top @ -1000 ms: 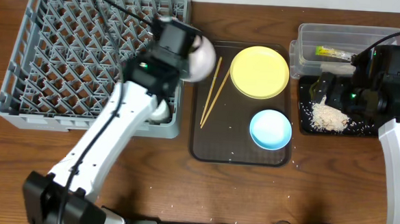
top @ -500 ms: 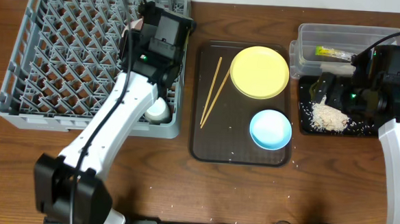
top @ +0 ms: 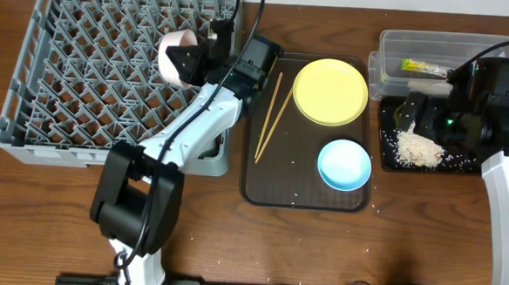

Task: Sort waste into correct bins and load items into the dishwasher
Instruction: 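Lift the pink bowl with the left gripper and set it in the rack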

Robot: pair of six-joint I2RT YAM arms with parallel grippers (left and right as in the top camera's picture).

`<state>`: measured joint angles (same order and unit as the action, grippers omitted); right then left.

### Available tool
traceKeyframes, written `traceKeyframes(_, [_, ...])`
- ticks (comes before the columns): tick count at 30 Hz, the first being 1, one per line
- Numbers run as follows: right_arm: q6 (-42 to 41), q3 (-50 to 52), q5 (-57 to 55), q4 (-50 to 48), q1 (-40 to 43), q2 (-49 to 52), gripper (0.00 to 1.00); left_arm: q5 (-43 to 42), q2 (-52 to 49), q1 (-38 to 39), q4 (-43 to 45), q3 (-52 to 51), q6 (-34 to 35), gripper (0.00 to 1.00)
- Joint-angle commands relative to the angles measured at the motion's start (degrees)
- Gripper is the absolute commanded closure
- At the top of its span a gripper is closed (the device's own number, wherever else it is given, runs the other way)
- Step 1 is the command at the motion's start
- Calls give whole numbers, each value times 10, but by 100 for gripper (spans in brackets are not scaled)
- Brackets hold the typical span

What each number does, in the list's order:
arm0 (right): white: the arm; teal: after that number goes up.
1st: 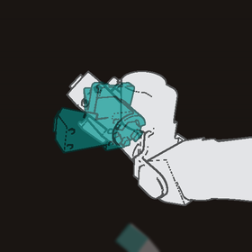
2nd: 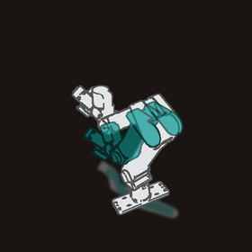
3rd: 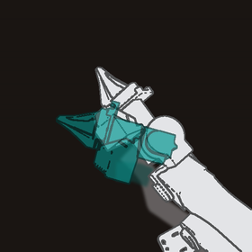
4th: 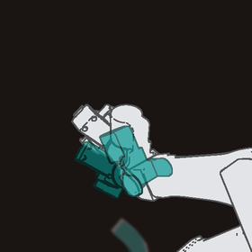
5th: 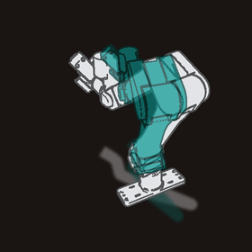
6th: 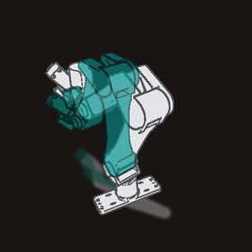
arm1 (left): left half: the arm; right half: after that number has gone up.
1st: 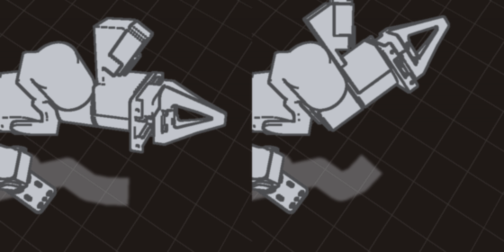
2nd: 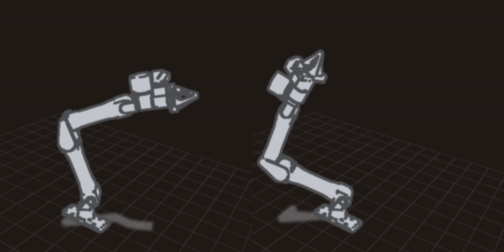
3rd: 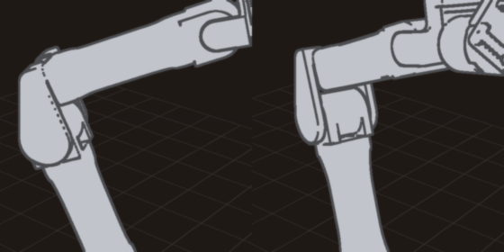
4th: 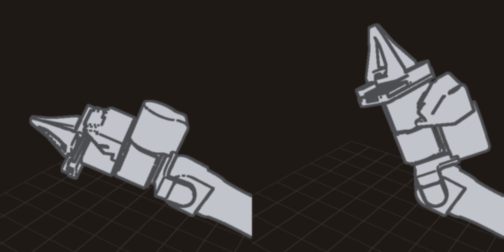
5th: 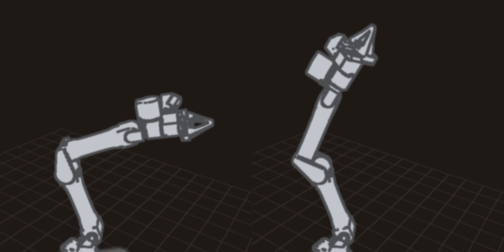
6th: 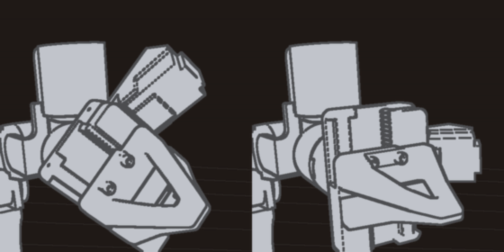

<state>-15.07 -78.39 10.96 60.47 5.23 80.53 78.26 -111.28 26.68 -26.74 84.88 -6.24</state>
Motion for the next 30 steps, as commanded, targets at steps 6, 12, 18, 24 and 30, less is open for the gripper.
traceKeyframes(6, [-6, -6, -2, 0, 4, 3, 1, 51, -9, -2, -1, -3, 18, 93])
traceKeyframes(12, [-6, -6, -2, 0, 4, 3, 1, 49, -9, 7, -1, -39, 26, 92])
traceKeyframes(18, [-6, -6, -2, 0, 4, 3, 1, 36, -9, 19, -1, -88, 51, 93])
traceKeyframes(24, [-6, -6, -2, 0, 4, 3, 1, 17, -9, 42, 14, -89, 61, 93])
traceKeyframes(30, [-6, -6, -2, 0, 4, 3, 1, -55, -9, 44, 3, -89, 62, 93])
